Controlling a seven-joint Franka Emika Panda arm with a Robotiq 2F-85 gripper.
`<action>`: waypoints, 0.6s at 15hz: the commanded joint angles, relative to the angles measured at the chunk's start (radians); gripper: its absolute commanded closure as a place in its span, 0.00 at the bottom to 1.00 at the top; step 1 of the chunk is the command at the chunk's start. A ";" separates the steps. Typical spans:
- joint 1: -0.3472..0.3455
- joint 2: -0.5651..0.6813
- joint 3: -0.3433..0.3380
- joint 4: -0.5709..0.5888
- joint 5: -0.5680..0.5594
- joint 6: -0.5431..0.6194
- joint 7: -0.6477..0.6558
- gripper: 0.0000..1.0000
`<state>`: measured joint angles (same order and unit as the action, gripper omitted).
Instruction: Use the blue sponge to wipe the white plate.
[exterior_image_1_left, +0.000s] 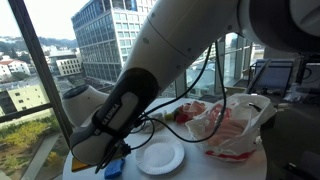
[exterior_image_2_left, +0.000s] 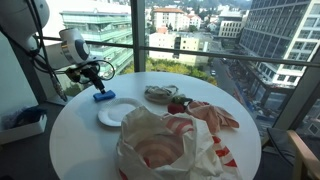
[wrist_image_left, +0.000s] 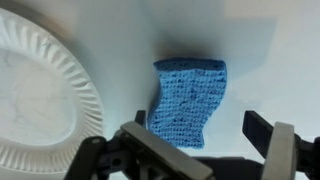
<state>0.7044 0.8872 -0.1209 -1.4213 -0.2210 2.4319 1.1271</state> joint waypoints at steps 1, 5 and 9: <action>-0.016 0.047 0.001 0.069 -0.008 -0.024 0.018 0.00; -0.037 0.071 0.019 0.082 0.005 -0.001 0.004 0.00; -0.048 0.090 0.040 0.097 0.016 0.001 -0.004 0.00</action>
<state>0.6732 0.9500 -0.1027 -1.3696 -0.2165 2.4267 1.1287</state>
